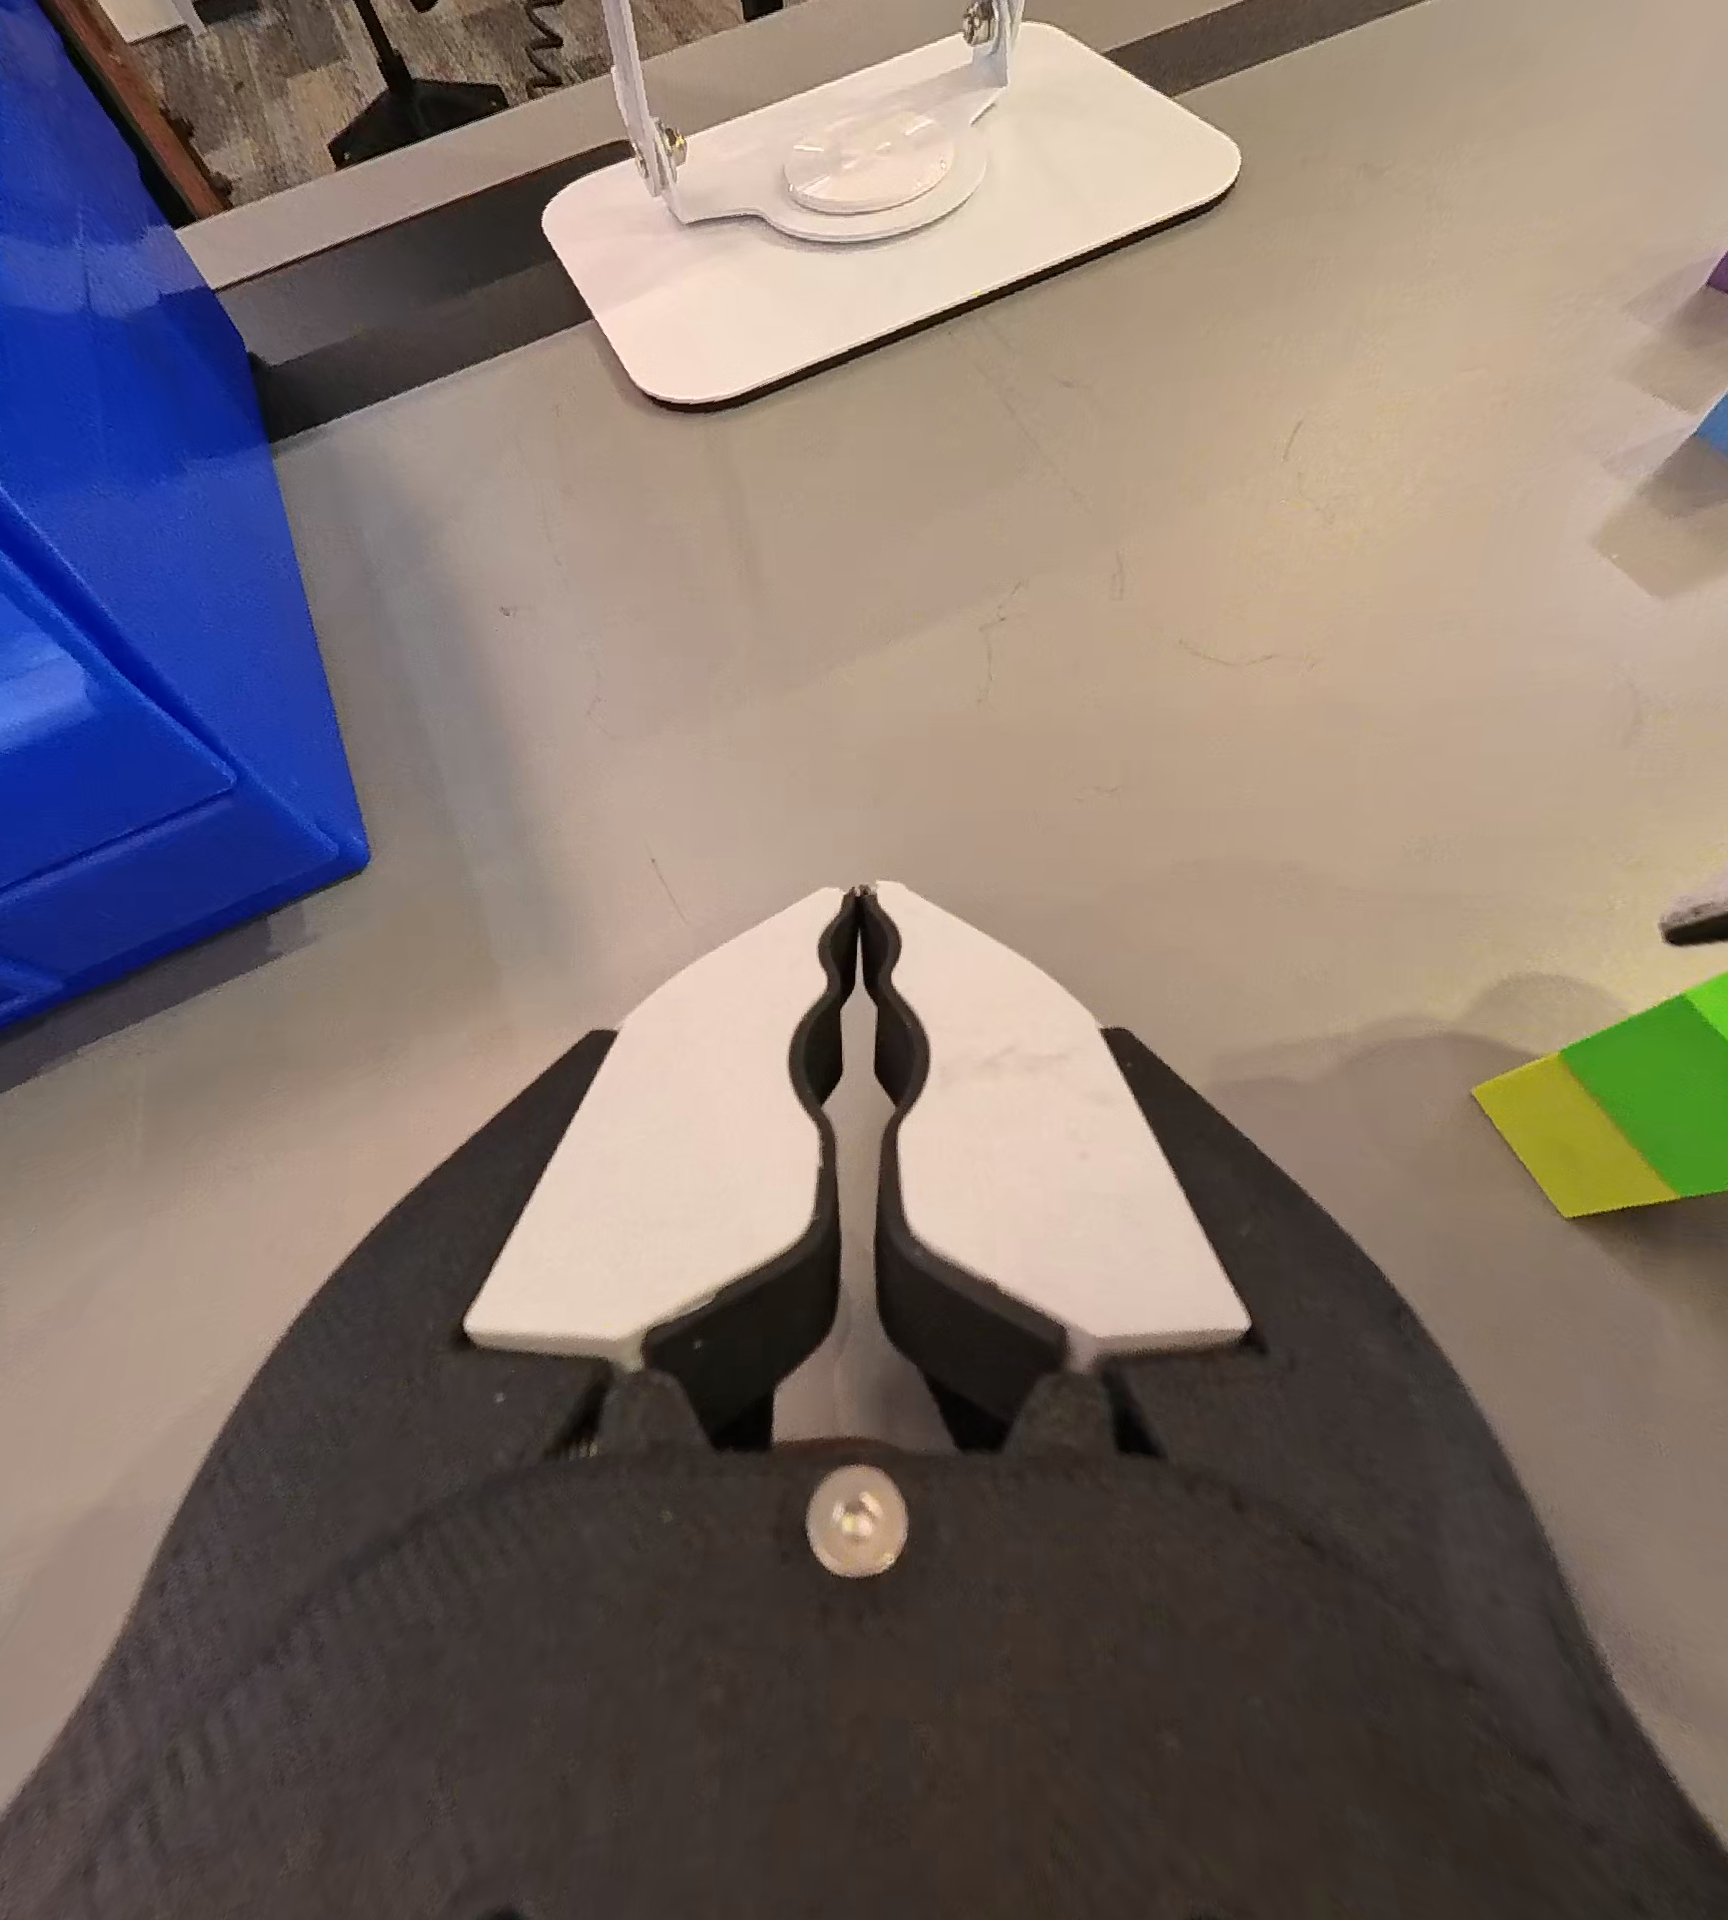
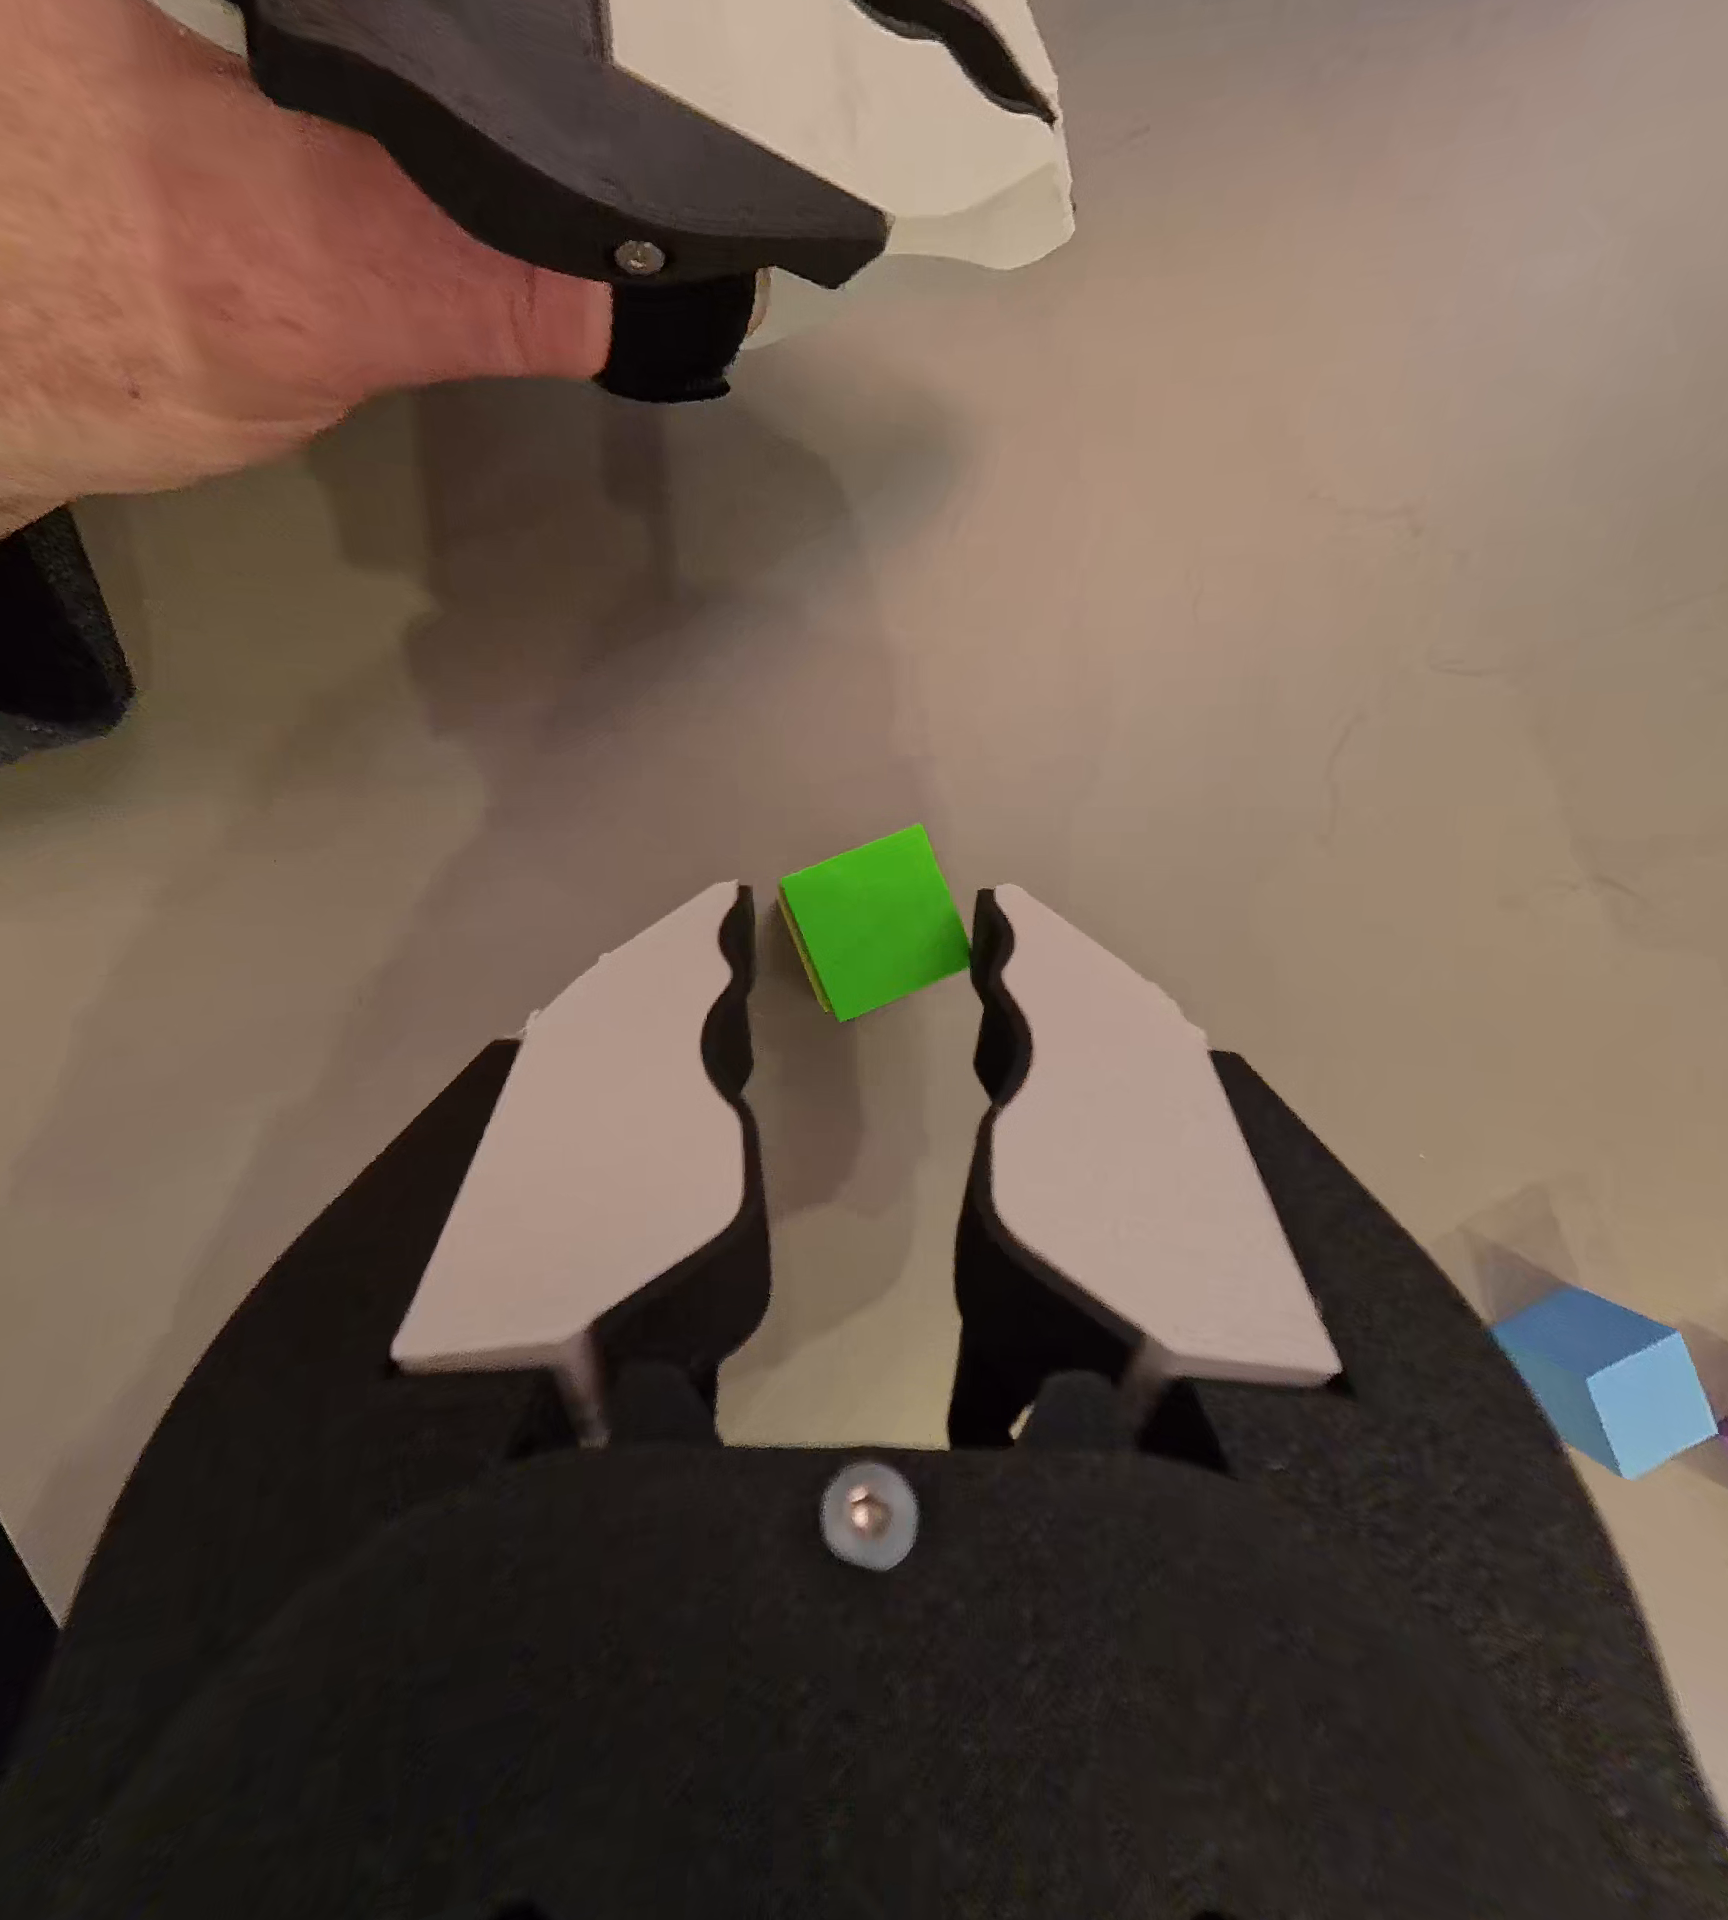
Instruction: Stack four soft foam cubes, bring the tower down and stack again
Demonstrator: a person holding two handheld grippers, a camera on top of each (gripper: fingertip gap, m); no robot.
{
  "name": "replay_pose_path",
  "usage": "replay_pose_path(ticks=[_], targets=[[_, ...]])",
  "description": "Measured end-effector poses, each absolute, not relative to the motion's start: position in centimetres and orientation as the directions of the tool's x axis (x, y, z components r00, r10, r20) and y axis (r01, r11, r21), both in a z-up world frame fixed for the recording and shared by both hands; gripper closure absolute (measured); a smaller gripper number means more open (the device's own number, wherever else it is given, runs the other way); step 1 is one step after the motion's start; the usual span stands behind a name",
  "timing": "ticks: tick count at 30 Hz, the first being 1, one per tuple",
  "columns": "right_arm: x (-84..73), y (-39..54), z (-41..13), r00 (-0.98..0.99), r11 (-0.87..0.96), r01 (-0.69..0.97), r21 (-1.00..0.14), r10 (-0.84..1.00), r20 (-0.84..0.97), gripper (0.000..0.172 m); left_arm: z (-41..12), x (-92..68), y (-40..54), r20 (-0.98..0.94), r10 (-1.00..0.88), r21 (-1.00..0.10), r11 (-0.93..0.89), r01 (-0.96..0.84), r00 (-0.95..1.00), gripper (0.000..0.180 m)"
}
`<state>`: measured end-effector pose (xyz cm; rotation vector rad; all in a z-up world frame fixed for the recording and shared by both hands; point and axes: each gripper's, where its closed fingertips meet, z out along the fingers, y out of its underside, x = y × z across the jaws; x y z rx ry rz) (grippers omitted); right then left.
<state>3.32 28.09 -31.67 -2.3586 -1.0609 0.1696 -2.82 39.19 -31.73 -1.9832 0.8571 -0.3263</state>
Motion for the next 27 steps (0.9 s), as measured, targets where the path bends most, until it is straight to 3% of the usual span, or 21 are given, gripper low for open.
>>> replay_pose_path(ticks=[5,13,21,27], targets=[[3.1,27.9,-30.9,0.671,-0.520,0.656,-0.547,0.733,0.109,0.121,-31.7,-2.8,39.2,-0.103,-0.684,-0.835,-0.335,-0.437,0.722,0.180],[10.5,29.9,-26.9,0.716,-0.493,0.608,-0.622,0.680,0.160,0.118,-31.7,-2.8,39.1,-0.103,-0.687,-0.835,-0.333,-0.438,0.719,0.180],[21.1,31.8,-29.6,0.649,-0.479,0.730,-0.488,0.709,0.276,0.121,-31.7,-2.8,39.1,-0.097,-0.688,-0.835,-0.337,-0.435,0.720,0.180],[23.3,32.7,-32.7,0.598,-0.474,0.779,-0.410,0.759,0.258,0.126,-31.8,-2.8,39.2,-0.091,-0.687,-0.835,-0.342,-0.431,0.721,0.180]])
